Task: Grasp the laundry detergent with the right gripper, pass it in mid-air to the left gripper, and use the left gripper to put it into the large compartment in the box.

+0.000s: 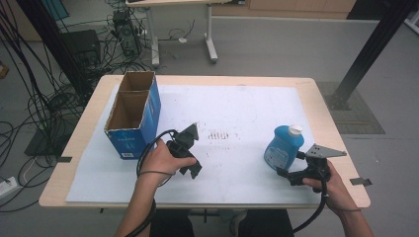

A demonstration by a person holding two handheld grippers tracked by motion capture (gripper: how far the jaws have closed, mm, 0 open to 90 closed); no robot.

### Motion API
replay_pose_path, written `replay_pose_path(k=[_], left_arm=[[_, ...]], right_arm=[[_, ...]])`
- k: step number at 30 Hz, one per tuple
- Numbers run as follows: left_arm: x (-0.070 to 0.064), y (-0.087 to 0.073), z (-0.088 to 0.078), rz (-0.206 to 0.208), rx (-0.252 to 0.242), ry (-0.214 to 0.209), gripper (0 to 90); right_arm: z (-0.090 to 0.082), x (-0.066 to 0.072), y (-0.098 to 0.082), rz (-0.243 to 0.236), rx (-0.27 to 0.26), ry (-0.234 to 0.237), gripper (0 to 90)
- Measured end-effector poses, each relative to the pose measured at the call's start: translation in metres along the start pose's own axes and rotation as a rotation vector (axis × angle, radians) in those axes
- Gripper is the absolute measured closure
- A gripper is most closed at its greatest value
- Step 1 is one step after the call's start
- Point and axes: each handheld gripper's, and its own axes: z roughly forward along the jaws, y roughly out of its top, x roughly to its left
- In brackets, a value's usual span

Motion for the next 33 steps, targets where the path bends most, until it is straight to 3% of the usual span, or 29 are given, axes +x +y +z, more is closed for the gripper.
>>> replay_pose_path(k=[33], left_arm=[[0.0,-0.003,0.0,0.003,-0.002,-0.007,11.5]], right_arm=[[0.014,-0.001,0.001,-0.018,-0.037,0.0,2.3]])
